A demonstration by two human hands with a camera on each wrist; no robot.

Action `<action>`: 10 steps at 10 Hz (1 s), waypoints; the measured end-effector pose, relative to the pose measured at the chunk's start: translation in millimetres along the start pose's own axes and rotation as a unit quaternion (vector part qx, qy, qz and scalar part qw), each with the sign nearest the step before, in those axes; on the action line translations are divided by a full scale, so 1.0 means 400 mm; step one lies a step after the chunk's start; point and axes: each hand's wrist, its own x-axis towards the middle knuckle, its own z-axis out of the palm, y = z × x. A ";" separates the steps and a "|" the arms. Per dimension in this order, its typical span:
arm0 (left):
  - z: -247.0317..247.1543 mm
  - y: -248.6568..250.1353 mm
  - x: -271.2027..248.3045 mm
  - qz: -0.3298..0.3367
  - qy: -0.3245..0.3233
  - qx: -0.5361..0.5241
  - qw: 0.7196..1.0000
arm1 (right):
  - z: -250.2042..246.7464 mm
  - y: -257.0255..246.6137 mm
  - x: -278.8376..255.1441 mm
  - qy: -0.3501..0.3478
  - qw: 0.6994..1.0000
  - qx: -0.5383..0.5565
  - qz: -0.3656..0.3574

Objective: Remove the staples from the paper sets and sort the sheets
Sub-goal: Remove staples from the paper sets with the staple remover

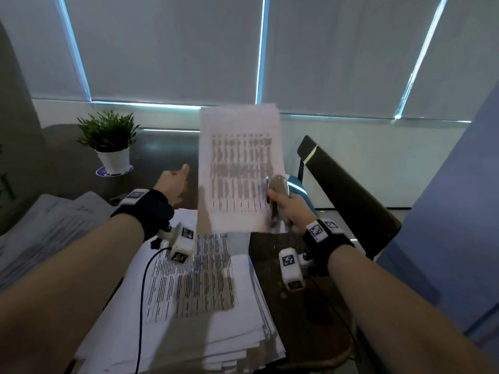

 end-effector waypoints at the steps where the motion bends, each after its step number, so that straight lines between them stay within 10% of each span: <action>1: -0.049 -0.061 0.036 -0.047 -0.042 0.389 0.919 | 0.019 -0.030 0.061 0.066 0.997 0.005 0.025; 3: -0.122 -0.154 0.066 -0.122 -0.064 0.514 0.846 | 0.010 -0.021 0.239 0.076 0.990 -0.098 0.063; 5: -0.134 -0.167 0.053 -0.096 -0.060 0.510 0.853 | 0.008 -0.004 0.306 0.048 0.991 -0.100 0.072; 8: -0.107 -0.155 0.022 0.132 0.066 0.400 0.905 | 0.043 -0.019 0.230 0.032 0.995 -0.072 0.057; 10: -0.083 -0.159 -0.032 0.053 0.019 0.381 0.923 | 0.131 -0.040 0.072 -0.078 0.994 -0.031 0.074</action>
